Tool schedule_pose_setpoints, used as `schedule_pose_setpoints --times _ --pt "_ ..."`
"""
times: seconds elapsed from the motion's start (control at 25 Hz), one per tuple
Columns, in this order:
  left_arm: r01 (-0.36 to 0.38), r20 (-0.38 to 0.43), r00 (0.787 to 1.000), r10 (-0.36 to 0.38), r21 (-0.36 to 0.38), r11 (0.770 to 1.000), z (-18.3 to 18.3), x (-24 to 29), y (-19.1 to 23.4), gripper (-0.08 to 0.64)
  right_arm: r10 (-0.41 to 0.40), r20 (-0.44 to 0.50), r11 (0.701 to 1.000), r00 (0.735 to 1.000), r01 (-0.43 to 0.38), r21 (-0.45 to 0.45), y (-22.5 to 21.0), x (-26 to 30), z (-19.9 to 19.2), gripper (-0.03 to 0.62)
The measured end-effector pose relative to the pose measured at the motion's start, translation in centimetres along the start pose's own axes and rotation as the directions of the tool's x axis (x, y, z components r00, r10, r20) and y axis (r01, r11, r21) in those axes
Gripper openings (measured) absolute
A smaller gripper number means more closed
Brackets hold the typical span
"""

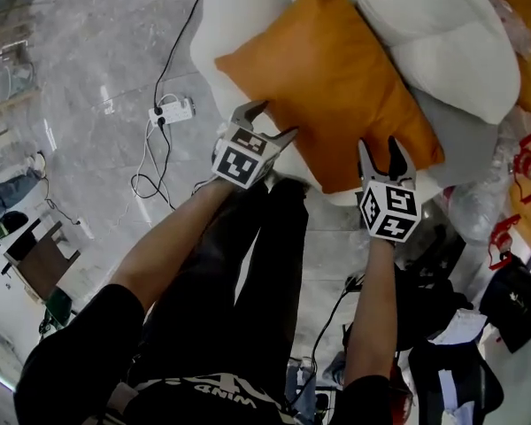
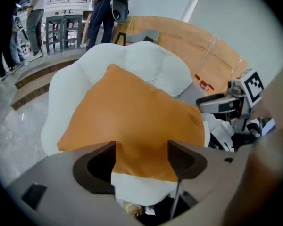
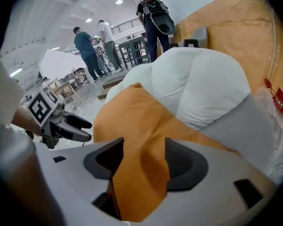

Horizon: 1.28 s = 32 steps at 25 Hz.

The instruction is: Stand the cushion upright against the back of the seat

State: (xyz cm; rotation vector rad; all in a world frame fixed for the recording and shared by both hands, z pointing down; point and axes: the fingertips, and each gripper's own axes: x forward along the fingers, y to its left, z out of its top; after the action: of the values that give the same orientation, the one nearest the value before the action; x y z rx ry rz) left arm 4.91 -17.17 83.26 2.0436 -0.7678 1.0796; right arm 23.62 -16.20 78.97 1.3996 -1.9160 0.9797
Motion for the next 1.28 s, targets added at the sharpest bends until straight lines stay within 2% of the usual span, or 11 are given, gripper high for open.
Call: schedule_pose_setpoints --times 0.16,0.56,0.6,0.72,0.84,0.92,1.04,1.28 --pt "-0.108 -0.032 0.994 0.106 -0.061 0.992 -0.4 1.1 3.1 0.344 -0.032 -0.055 0.999 0.998 0.031 -0.017 -1.7 1.7 -1.1 0.261" --pt "-0.149 -0.057 0.988 0.145 -0.071 0.986 -0.4 3.4 4.8 0.342 -0.039 -0.128 0.999 0.991 0.040 0.001 -2.9 5.0 -3.4 0.259" --pt "-0.149 -0.061 0.988 0.145 -0.071 0.986 -0.4 3.6 4.8 0.336 -0.047 -0.138 0.999 0.989 0.047 0.000 -3.2 5.1 -3.5 0.242" --pt "-0.151 -0.058 0.987 0.147 -0.075 0.986 -0.2 4.0 5.0 0.255 -0.065 -0.172 0.998 0.983 0.068 0.011 -4.1 5.4 -3.9 0.127" --pt "-0.141 -0.031 0.990 0.139 -0.114 0.983 0.2 4.1 4.8 0.095 -0.060 -0.194 0.997 0.979 0.070 0.045 -4.3 5.7 -4.2 0.047" --pt "-0.107 -0.012 0.994 0.106 -0.136 0.985 0.8 4.0 4.0 0.027 -0.075 -0.185 0.995 0.980 0.085 0.046 -4.3 5.6 -4.1 0.023" --pt "-0.063 0.012 0.998 0.065 -0.143 0.988 1.0 3.5 3.5 0.011 -0.077 -0.143 0.994 0.987 0.087 0.063 -4.2 4.9 -3.6 0.021" --pt "-0.016 0.057 0.998 0.021 -0.071 0.997 1.6 1.7 3.2 0.008 -0.063 -0.052 0.992 0.997 0.069 0.106 -3.8 3.2 -2.2 0.021"
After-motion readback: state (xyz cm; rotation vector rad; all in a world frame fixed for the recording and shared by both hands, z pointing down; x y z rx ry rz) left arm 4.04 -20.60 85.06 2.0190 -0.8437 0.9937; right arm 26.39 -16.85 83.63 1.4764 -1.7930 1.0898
